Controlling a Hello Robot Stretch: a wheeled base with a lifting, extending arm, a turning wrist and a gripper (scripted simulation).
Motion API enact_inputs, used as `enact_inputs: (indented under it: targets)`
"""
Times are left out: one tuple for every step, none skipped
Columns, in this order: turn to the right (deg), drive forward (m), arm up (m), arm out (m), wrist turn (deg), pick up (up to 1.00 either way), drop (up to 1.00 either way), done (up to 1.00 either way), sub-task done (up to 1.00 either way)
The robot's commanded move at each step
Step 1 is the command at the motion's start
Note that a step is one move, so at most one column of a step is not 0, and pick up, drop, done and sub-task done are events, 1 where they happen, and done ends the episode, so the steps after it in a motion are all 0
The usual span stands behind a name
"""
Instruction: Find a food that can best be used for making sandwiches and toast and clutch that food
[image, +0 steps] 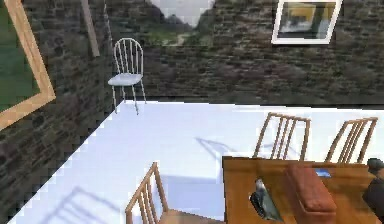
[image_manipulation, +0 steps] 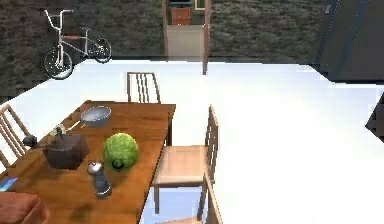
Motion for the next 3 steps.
enact_inputs:
  targets:
    - [-45.0,0.0,0.0,0.0,0.0,0.0,0.0,0.0,0.0]
    - [0.0,0.0,0.5,0.0,0.0,0.0,0.0,0.0,0.0]
    - [0.0,0.0,0.3,0.0,0.0,0.0,0.0,0.0,0.0]
